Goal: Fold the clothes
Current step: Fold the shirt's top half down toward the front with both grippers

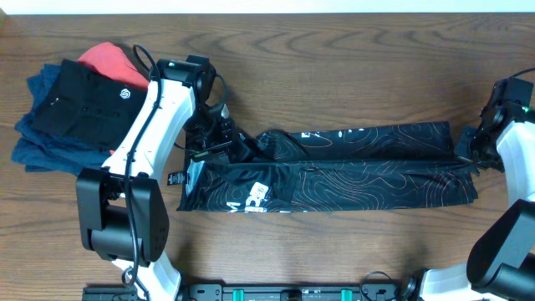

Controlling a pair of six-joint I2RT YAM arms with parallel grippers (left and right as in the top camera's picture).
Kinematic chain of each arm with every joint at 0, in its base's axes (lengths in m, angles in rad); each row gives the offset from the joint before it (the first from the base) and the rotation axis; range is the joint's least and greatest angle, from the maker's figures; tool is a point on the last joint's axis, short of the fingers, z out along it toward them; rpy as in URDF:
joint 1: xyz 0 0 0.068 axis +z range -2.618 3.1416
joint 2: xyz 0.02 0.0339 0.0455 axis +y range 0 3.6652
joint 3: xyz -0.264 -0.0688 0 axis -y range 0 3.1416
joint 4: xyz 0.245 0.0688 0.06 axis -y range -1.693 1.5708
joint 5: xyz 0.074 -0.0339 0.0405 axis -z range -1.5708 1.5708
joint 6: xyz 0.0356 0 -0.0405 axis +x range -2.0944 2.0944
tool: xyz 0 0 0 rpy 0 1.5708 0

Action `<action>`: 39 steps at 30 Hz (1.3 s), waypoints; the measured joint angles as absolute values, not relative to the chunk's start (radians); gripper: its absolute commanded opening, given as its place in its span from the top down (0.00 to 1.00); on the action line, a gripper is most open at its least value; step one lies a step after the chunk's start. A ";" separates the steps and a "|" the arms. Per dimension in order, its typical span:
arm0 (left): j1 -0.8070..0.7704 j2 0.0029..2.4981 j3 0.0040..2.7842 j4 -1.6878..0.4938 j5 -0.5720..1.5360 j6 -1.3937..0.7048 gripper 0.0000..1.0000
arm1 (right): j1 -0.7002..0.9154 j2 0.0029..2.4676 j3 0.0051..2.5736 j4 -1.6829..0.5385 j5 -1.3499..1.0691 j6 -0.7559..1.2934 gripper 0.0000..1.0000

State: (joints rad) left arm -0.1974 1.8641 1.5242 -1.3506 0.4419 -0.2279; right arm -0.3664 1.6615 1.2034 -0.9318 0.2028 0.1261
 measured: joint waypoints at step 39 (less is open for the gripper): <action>-0.205 1.864 1.413 -1.355 0.370 -0.201 0.42 | -0.375 1.661 1.203 -0.989 0.319 0.176 0.92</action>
State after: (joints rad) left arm -0.2054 1.8641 1.4132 -1.3548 0.3698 -0.2012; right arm -0.3748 1.6611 1.2034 -0.9894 0.3191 0.1757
